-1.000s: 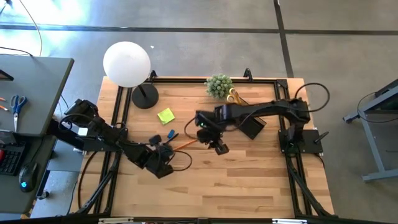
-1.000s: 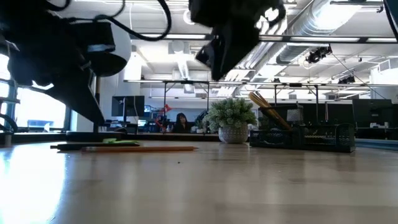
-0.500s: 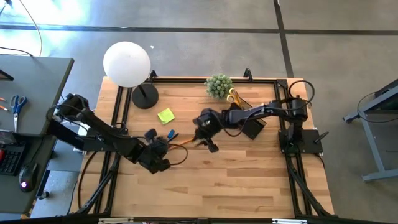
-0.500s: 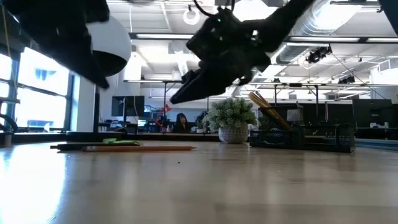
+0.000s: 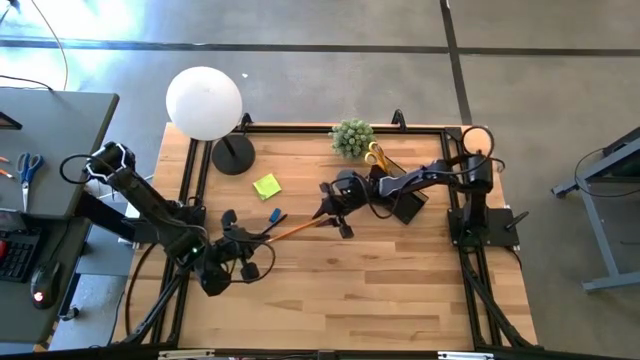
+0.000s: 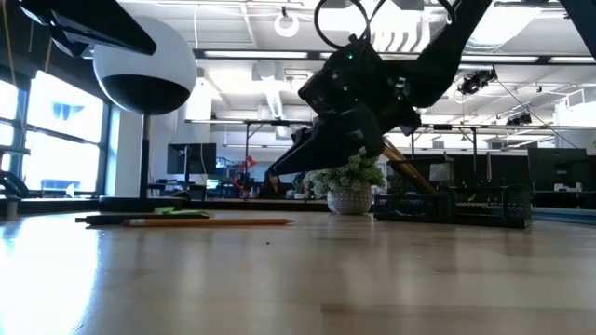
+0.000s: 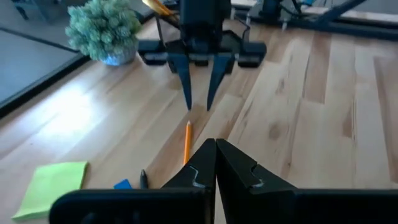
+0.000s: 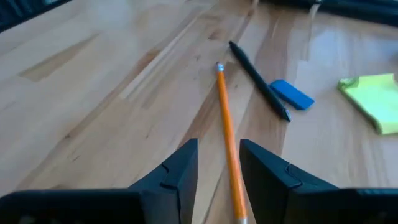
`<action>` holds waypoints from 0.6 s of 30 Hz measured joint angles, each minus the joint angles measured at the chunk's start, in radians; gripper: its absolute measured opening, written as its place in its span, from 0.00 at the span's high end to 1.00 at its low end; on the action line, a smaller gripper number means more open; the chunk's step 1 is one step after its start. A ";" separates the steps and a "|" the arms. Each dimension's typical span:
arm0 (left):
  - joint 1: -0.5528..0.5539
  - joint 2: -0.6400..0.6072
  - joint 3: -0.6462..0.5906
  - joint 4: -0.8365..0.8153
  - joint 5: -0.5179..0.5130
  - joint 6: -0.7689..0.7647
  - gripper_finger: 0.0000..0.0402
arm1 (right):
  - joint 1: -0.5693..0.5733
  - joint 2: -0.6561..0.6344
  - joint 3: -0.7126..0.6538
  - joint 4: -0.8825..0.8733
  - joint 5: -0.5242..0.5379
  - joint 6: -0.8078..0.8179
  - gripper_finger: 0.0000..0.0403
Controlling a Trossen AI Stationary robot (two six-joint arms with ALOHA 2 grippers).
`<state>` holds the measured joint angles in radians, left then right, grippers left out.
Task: Pick and place office supplies into organizer
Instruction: Put the orange pencil into the desk organizer
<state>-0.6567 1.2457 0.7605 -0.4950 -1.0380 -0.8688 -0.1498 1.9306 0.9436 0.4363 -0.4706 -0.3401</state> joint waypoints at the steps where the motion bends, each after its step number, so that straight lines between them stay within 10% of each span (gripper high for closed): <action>1: -0.001 0.000 0.000 0.003 -0.012 0.001 1.00 | 0.000 0.007 -0.002 0.016 0.006 0.001 0.72; 18: 0.003 0.000 0.000 0.084 -0.017 0.080 1.00 | -0.008 0.174 -0.002 0.185 0.004 0.028 0.72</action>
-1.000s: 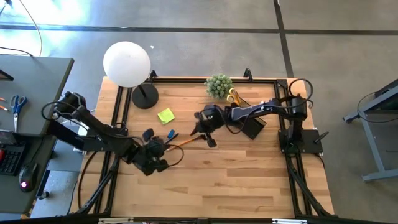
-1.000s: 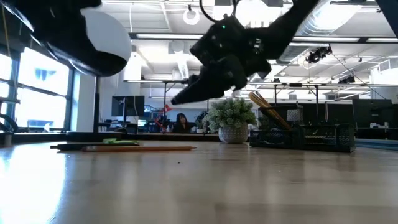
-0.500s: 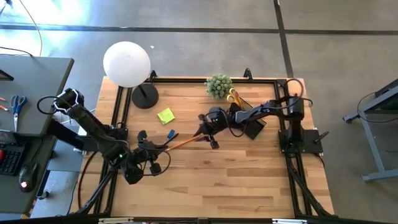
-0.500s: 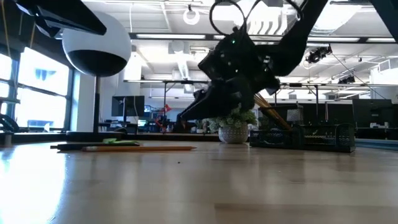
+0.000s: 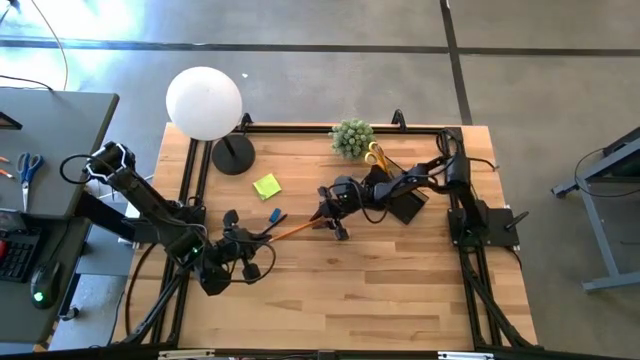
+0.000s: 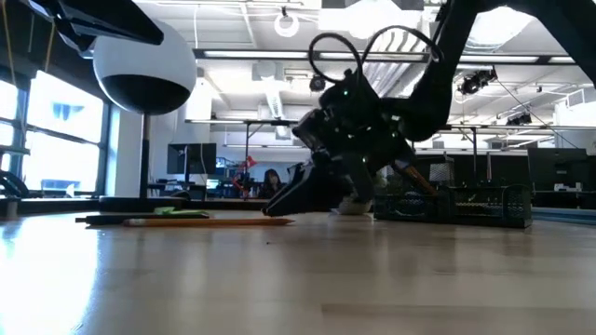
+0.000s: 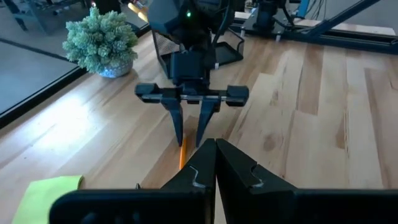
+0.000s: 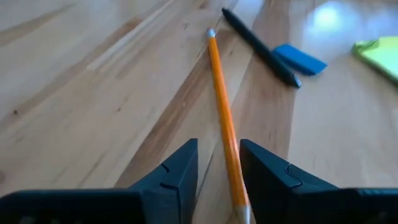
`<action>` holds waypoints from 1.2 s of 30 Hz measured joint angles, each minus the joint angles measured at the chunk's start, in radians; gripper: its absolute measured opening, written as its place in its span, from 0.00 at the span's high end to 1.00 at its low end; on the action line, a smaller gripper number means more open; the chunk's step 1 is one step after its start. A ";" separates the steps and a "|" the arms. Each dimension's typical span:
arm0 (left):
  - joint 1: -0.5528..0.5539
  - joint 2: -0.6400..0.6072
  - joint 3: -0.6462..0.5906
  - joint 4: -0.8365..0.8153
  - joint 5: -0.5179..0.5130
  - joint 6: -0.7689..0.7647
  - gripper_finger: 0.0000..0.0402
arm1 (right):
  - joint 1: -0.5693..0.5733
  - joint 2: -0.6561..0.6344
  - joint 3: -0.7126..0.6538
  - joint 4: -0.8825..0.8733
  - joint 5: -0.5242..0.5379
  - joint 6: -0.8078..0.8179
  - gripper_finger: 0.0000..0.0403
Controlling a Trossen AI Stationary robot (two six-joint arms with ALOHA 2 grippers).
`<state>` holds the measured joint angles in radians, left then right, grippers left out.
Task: Pick and place office supplies into organizer
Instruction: Put the orange pencil into the desk organizer
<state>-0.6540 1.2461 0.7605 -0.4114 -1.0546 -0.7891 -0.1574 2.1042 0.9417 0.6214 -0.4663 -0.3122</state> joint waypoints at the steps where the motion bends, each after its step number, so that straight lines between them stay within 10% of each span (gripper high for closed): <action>1: 0.000 0.000 0.000 0.001 0.000 0.000 1.00 | 0.000 0.011 0.000 0.011 0.000 0.000 0.72; 36: -0.001 0.001 0.000 0.008 -0.001 0.007 1.00 | 0.035 0.070 0.046 0.017 0.044 0.037 0.93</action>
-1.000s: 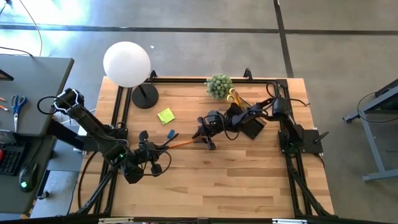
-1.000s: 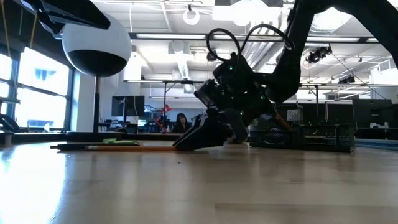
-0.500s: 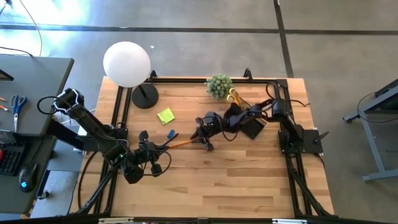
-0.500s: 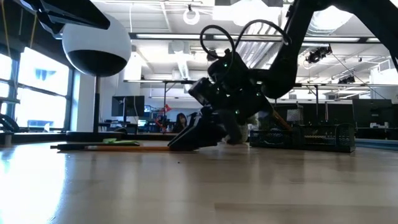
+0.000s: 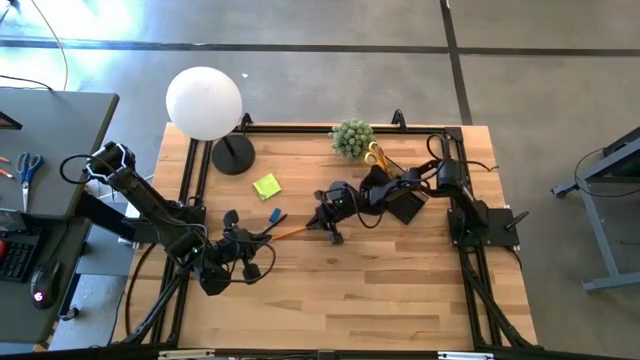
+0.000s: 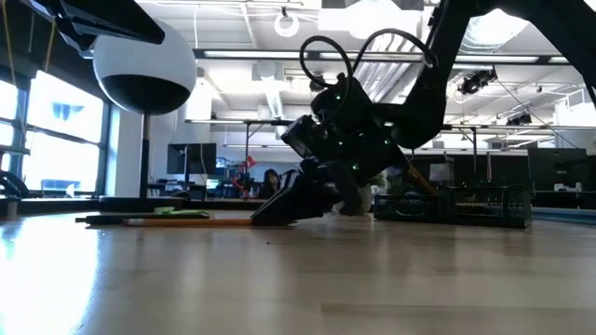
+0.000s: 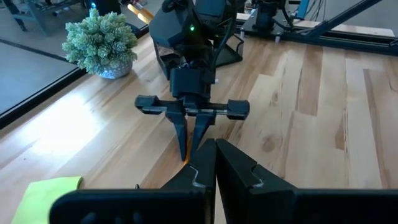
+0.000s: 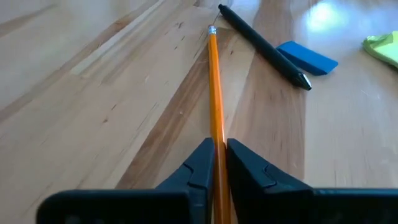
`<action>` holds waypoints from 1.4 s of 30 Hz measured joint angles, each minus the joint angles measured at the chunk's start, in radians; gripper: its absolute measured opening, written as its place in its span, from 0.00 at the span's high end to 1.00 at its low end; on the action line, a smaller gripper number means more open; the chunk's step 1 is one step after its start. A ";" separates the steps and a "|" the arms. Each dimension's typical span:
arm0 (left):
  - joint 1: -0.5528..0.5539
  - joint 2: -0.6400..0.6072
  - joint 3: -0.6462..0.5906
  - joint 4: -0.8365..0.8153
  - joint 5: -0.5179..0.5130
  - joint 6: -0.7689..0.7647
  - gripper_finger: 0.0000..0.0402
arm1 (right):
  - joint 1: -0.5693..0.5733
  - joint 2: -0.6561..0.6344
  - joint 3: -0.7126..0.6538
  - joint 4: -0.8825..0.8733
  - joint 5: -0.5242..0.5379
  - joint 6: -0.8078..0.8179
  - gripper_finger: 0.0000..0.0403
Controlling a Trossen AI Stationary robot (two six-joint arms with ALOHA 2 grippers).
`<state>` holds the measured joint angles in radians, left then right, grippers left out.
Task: Pick and place office supplies into organizer
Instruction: Put the orange pencil into the desk organizer
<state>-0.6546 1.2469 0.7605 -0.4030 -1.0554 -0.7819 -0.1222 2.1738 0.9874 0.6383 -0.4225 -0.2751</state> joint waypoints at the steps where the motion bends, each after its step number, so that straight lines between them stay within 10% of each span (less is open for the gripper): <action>1: 0.000 0.000 0.000 0.000 0.000 0.006 1.00 | -0.003 -0.007 -0.001 0.000 -0.010 0.007 0.94; 13: 0.000 0.000 0.000 -0.004 0.012 0.023 1.00 | -0.042 -0.275 -0.003 -0.202 -0.042 0.009 0.96; 31: 0.014 0.006 0.000 0.140 -0.081 0.123 0.99 | -0.027 -0.879 -0.020 -0.484 0.186 0.017 0.98; 42: 0.166 0.083 -0.003 0.392 -0.124 0.232 0.64 | 0.070 -0.919 -0.022 -0.510 0.187 0.086 0.97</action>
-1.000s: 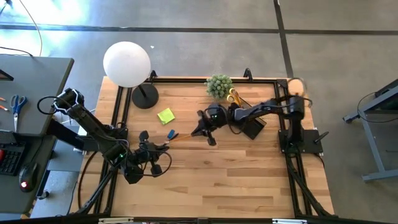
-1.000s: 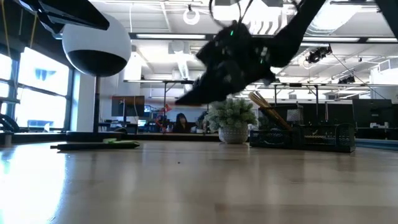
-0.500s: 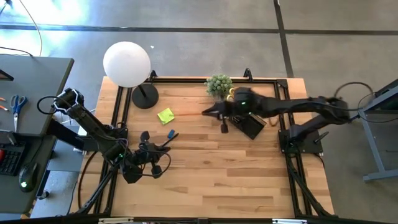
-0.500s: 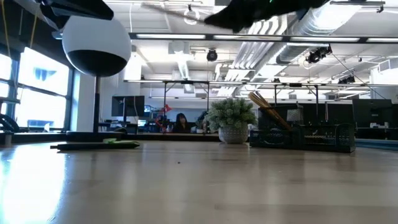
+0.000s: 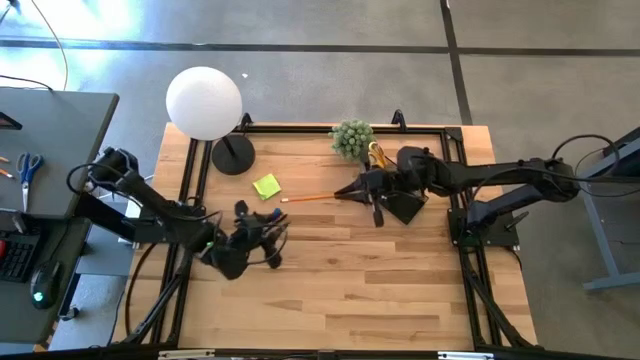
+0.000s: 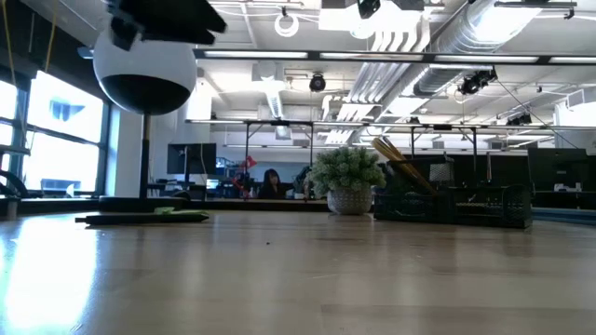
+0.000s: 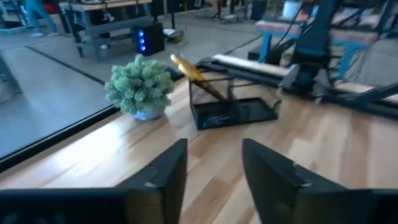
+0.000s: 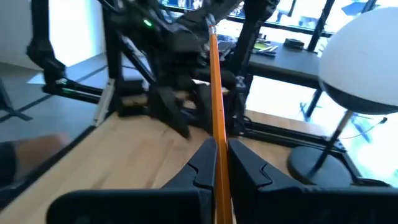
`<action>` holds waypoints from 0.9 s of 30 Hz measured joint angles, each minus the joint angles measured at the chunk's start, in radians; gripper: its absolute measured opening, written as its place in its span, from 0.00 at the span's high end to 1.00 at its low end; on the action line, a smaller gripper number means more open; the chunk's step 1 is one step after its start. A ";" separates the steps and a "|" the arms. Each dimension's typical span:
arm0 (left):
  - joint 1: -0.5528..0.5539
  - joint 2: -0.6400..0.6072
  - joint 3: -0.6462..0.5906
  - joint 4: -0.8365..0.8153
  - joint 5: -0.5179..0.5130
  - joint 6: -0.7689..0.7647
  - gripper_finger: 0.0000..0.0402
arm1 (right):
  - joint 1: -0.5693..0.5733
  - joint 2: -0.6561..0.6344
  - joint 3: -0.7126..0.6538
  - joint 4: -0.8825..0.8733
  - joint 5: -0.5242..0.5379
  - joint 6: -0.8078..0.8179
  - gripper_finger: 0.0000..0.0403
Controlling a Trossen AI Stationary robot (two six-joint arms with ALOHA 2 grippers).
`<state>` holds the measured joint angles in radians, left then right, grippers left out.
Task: Pick and place office supplies into organizer
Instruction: Put the orange pencil into the desk organizer
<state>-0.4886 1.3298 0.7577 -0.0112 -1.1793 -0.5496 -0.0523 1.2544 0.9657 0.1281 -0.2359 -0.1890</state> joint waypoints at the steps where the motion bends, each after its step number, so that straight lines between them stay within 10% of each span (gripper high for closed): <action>1: 0.016 0.016 -0.001 0.037 0.022 0.031 0.61 | 0.005 0.000 0.000 -0.004 0.000 0.006 0.97; 11: 0.144 0.101 0.000 0.587 0.397 0.470 0.48 | 0.009 -0.047 0.000 -0.069 0.036 0.044 0.97; 27: 0.194 0.102 -0.228 1.401 0.516 0.666 0.48 | 0.068 -0.068 0.000 0.028 0.067 0.061 0.97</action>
<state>-0.2950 1.4319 0.5299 1.3902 -0.6635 0.1166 0.0154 1.1869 0.9653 0.1562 -0.1684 -0.1284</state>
